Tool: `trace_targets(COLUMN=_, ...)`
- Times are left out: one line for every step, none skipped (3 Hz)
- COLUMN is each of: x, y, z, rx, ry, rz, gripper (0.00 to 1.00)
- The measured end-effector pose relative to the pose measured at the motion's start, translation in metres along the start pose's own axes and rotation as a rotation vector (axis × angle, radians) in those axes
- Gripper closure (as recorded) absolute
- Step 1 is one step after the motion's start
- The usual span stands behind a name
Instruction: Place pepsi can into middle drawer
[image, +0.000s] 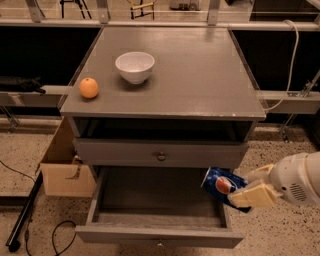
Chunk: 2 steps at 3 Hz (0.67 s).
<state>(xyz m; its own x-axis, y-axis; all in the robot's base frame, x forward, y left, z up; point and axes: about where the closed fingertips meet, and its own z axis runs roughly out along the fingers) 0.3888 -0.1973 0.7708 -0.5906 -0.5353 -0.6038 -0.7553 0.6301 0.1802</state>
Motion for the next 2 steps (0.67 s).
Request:
trace_targets(x=0.009, y=-0.001, z=0.04, rx=-0.03, ry=0.0, rz=0.016, gripper=1.0)
trace_targets(x=0.009, y=-0.025, z=0.119, rx=-0.065, ry=0.029, rz=0.028, gripper=1.0)
